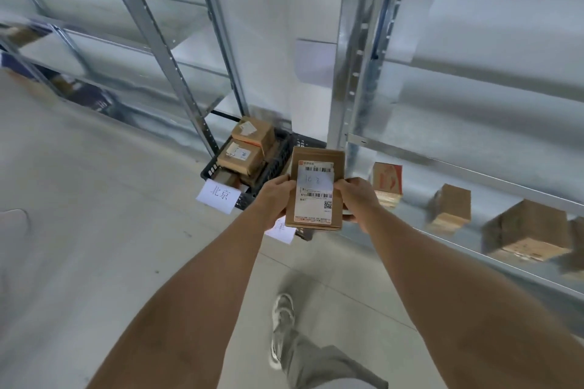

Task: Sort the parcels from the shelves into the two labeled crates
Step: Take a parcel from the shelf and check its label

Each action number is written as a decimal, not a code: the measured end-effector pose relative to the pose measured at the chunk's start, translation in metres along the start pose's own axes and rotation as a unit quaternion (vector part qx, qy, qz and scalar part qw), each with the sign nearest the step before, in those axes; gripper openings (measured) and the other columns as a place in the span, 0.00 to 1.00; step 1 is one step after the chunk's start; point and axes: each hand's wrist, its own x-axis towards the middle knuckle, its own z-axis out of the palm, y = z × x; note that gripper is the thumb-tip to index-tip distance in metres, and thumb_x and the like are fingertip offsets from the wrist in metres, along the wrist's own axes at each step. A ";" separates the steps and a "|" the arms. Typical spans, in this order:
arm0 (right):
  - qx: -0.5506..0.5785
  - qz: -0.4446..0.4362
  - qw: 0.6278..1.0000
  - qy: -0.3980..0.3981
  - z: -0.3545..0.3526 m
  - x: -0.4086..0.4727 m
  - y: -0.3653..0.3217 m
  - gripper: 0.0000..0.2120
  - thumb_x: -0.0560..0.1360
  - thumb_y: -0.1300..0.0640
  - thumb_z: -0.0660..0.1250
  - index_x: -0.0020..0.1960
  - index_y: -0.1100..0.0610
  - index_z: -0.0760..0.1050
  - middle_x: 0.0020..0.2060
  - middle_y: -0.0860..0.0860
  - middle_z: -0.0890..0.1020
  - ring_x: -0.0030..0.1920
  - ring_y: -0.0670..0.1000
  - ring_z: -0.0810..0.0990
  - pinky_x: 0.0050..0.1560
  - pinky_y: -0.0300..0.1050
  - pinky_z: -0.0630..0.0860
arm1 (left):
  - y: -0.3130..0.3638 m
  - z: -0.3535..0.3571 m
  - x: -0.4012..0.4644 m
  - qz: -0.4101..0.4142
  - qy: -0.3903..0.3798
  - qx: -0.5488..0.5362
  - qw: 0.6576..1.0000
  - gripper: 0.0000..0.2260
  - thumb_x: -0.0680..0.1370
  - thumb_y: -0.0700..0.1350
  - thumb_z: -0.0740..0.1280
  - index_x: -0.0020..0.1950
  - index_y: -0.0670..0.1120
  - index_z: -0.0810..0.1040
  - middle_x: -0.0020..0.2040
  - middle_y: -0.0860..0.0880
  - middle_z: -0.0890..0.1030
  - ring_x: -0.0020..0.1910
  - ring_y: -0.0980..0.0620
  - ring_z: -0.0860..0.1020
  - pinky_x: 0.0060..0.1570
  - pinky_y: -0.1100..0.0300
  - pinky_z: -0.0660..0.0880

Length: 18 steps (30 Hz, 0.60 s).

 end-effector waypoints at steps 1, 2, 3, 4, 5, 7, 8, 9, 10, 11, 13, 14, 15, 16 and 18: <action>0.005 0.001 1.000 0.005 0.012 0.013 -0.009 0.05 0.80 0.55 0.62 0.53 0.55 0.75 0.46 0.55 0.85 0.48 0.57 0.84 0.44 0.51 0.80 | 0.007 -0.011 0.015 0.000 -0.002 0.008 1.000 0.13 0.85 0.44 0.57 0.65 0.46 0.77 0.52 0.43 0.83 0.53 0.44 0.81 0.49 0.50 0.80; 0.006 0.002 1.000 0.008 0.024 0.027 -0.017 0.05 0.80 0.55 0.62 0.52 0.55 0.74 0.45 0.55 0.85 0.47 0.57 0.84 0.44 0.51 0.80 | 0.014 -0.022 0.031 0.000 -0.006 0.012 1.000 0.12 0.85 0.44 0.58 0.65 0.46 0.76 0.53 0.43 0.83 0.54 0.43 0.82 0.50 0.49 0.80; 0.003 0.005 1.000 0.010 0.034 0.041 -0.025 0.05 0.81 0.55 0.62 0.52 0.55 0.75 0.45 0.56 0.85 0.47 0.57 0.84 0.46 0.53 0.81 | 0.020 -0.032 0.046 -0.005 -0.010 0.021 1.000 0.12 0.84 0.45 0.58 0.65 0.47 0.76 0.53 0.43 0.83 0.54 0.42 0.82 0.53 0.47 0.81; 0.001 0.011 1.000 0.013 0.045 0.053 -0.033 0.05 0.81 0.55 0.62 0.52 0.55 0.75 0.45 0.56 0.85 0.47 0.57 0.84 0.48 0.54 0.82 | 0.026 -0.042 0.059 -0.014 -0.015 0.027 0.999 0.12 0.84 0.45 0.58 0.64 0.47 0.77 0.54 0.43 0.83 0.55 0.42 0.82 0.55 0.45 0.80; 0.002 0.017 1.000 0.015 0.055 0.063 -0.040 0.06 0.81 0.55 0.61 0.52 0.56 0.75 0.45 0.56 0.85 0.47 0.58 0.84 0.49 0.55 0.82 | 0.032 -0.052 0.072 -0.021 -0.023 0.035 0.999 0.11 0.84 0.45 0.59 0.63 0.47 0.77 0.55 0.42 0.83 0.55 0.42 0.82 0.57 0.44 0.80; 0.013 0.026 0.999 0.027 0.073 0.085 -0.054 0.08 0.80 0.55 0.61 0.54 0.57 0.77 0.44 0.56 0.85 0.45 0.58 0.84 0.50 0.54 0.82 | 0.041 -0.069 0.098 -0.024 -0.038 0.036 0.998 0.11 0.83 0.45 0.60 0.62 0.47 0.78 0.55 0.42 0.84 0.55 0.41 0.82 0.59 0.41 0.79; 0.014 0.029 0.999 0.031 0.083 0.096 -0.061 0.08 0.80 0.55 0.62 0.55 0.56 0.77 0.44 0.56 0.85 0.45 0.57 0.84 0.49 0.53 0.81 | 0.045 -0.079 0.111 -0.026 -0.038 0.031 0.998 0.11 0.83 0.45 0.60 0.62 0.47 0.79 0.55 0.42 0.84 0.56 0.41 0.82 0.59 0.39 0.78; 0.014 0.030 0.999 0.033 0.092 0.105 -0.068 0.08 0.80 0.55 0.62 0.54 0.56 0.77 0.44 0.56 0.84 0.45 0.57 0.83 0.48 0.52 0.81 | 0.049 -0.088 0.123 -0.031 -0.035 0.027 0.999 0.10 0.83 0.45 0.60 0.61 0.48 0.79 0.55 0.42 0.84 0.56 0.40 0.82 0.59 0.38 0.78; 0.016 0.031 0.999 0.029 0.101 0.113 -0.074 0.06 0.81 0.55 0.61 0.51 0.55 0.76 0.43 0.55 0.84 0.44 0.56 0.83 0.47 0.51 0.79 | 0.052 -0.098 0.134 -0.037 -0.032 0.023 0.999 0.10 0.83 0.44 0.61 0.60 0.49 0.79 0.55 0.42 0.84 0.56 0.40 0.82 0.60 0.38 0.77; 0.026 0.034 0.999 0.027 0.110 0.120 -0.080 0.05 0.81 0.55 0.61 0.48 0.53 0.74 0.43 0.54 0.83 0.44 0.55 0.82 0.46 0.50 0.78 | 0.055 -0.107 0.144 -0.045 -0.031 0.022 0.998 0.09 0.83 0.44 0.61 0.59 0.49 0.79 0.55 0.42 0.84 0.56 0.40 0.82 0.60 0.38 0.77; 0.043 0.041 0.998 0.029 0.126 0.132 -0.093 0.07 0.82 0.55 0.62 0.45 0.49 0.71 0.43 0.52 0.83 0.44 0.52 0.82 0.47 0.52 0.79 | 0.061 -0.125 0.167 -0.057 -0.042 0.016 0.997 0.09 0.83 0.44 0.60 0.58 0.49 0.79 0.56 0.42 0.84 0.57 0.41 0.82 0.60 0.39 0.78; 0.043 0.046 0.997 0.034 0.135 0.139 -0.098 0.08 0.82 0.55 0.62 0.44 0.47 0.72 0.44 0.52 0.84 0.45 0.53 0.82 0.50 0.54 0.80 | 0.063 -0.134 0.180 -0.058 -0.052 0.014 0.997 0.09 0.83 0.44 0.60 0.58 0.49 0.78 0.56 0.42 0.84 0.57 0.41 0.82 0.60 0.39 0.78; 0.039 0.049 0.997 0.040 0.143 0.146 -0.103 0.09 0.82 0.55 0.62 0.44 0.46 0.72 0.45 0.53 0.84 0.46 0.54 0.83 0.54 0.56 0.81 | 0.065 -0.143 0.191 -0.061 -0.058 0.016 0.996 0.09 0.84 0.44 0.59 0.59 0.49 0.78 0.56 0.42 0.84 0.56 0.41 0.82 0.60 0.39 0.78; 0.037 0.053 0.997 0.044 0.153 0.155 -0.107 0.09 0.82 0.55 0.62 0.43 0.46 0.72 0.46 0.53 0.85 0.49 0.55 0.84 0.57 0.57 0.80 | 0.068 -0.153 0.202 -0.065 -0.061 0.016 0.996 0.10 0.84 0.44 0.58 0.59 0.49 0.78 0.55 0.42 0.83 0.56 0.42 0.82 0.60 0.39 0.78; 0.036 0.054 0.997 0.051 0.175 0.173 -0.115 0.07 0.81 0.56 0.62 0.47 0.46 0.75 0.50 0.54 0.85 0.54 0.58 0.83 0.60 0.60 0.79 | 0.070 -0.173 0.230 -0.073 -0.062 0.016 0.995 0.10 0.84 0.43 0.58 0.60 0.48 0.78 0.55 0.42 0.84 0.55 0.43 0.82 0.59 0.40 0.78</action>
